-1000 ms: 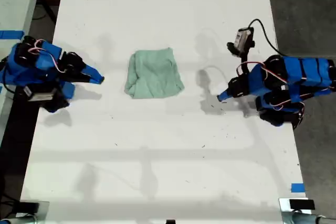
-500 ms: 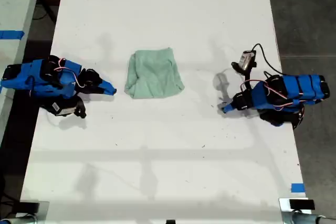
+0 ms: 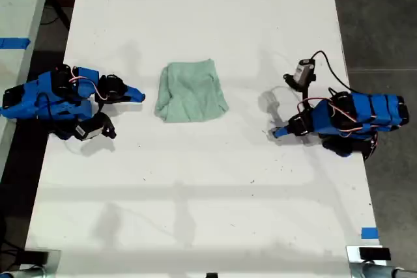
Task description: Fold t shirt
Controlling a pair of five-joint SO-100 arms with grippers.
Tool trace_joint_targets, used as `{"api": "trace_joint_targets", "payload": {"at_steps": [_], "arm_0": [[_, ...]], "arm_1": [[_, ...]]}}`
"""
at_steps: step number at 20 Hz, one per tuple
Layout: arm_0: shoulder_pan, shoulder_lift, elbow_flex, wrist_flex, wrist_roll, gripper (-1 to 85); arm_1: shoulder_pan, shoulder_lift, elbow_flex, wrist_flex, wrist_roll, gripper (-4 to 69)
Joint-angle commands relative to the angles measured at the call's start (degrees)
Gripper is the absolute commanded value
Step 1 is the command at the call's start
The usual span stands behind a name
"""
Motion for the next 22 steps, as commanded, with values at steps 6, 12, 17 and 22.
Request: {"api": "trace_joint_targets", "payload": {"at_steps": [6,12,17,22], "arm_0": [[0.5,0.4,2.5,-1.1,0.7,-0.2],[1.1,0.4,2.5,-1.1,0.3,-0.2],[2.0,0.4,2.5,-1.1,-0.1,-0.2],[2.8,0.4,2.5,-1.1,-0.8,-0.2]], "arm_1": [[-2.7,0.6,3.4,-1.5,-0.4,5.1],[-3.1,0.6,3.4,-1.5,-0.5,5.9],[-3.1,0.6,3.4,-1.5,-0.7,6.7],[-3.0,0.6,3.4,-1.5,-0.9,7.8]]}}
